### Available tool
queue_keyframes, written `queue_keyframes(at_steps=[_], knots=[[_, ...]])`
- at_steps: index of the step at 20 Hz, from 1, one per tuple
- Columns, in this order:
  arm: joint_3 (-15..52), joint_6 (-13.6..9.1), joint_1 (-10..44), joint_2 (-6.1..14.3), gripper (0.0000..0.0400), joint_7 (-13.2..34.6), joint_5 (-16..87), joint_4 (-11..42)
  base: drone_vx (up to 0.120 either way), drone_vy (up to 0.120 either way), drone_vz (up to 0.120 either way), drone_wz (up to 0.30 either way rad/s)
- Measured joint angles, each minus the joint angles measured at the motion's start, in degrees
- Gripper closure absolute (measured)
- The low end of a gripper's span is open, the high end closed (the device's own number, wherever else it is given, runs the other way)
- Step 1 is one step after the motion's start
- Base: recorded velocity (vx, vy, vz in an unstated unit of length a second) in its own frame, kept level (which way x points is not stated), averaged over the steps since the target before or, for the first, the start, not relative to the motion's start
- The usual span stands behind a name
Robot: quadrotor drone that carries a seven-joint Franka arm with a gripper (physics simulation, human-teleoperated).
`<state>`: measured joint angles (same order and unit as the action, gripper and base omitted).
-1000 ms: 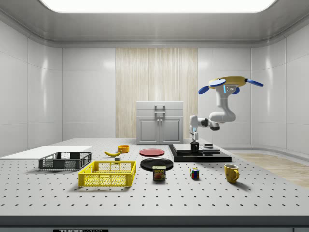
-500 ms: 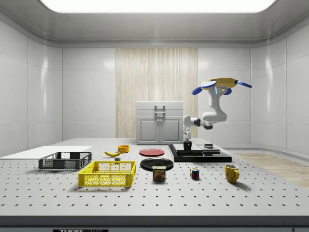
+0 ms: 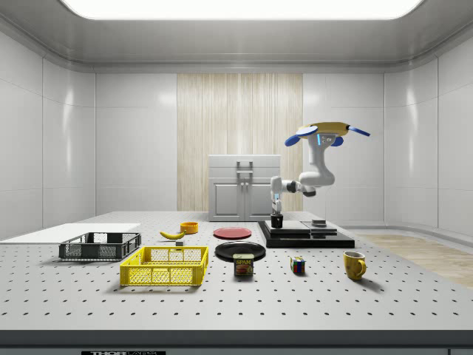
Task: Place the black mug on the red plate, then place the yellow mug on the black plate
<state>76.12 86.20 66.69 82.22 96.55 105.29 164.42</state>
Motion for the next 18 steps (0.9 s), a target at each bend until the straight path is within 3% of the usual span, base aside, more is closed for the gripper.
queue_keyframes(at_steps=[18], knots=[[0.3, 1.7, 0.5, 1.8, 0.029, 0.4, -0.8, -0.1, 0.12, -0.12, 0.0, 0.0]])
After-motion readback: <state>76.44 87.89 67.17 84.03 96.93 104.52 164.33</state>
